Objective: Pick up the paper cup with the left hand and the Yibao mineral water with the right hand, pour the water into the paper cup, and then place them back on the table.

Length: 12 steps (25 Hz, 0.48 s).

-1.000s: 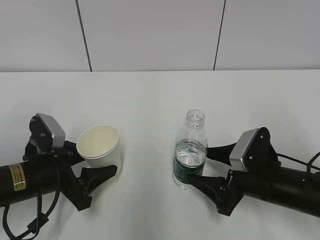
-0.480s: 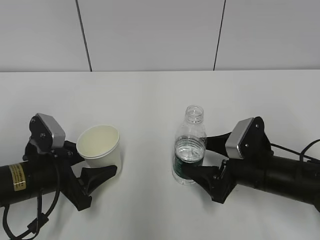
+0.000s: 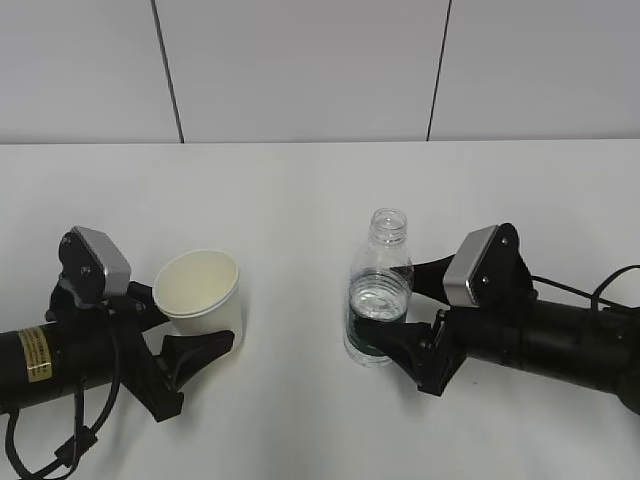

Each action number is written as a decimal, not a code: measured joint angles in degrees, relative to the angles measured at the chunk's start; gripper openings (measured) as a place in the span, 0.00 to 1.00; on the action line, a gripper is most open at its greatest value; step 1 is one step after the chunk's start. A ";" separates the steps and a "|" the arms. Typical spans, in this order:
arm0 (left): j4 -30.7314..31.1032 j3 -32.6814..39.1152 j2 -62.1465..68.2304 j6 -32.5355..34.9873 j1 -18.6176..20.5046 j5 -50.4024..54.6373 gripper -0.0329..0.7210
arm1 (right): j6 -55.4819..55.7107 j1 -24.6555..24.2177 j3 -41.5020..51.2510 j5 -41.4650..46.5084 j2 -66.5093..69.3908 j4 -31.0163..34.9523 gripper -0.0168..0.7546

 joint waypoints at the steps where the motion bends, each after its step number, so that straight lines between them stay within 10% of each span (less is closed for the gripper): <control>1: -0.06 0.00 0.00 0.00 0.00 0.00 0.68 | 0.00 0.00 0.00 0.00 0.49 0.00 0.83; 12: -0.23 0.00 0.00 0.00 0.00 0.00 0.68 | 0.21 0.00 0.00 -0.97 3.39 0.10 0.76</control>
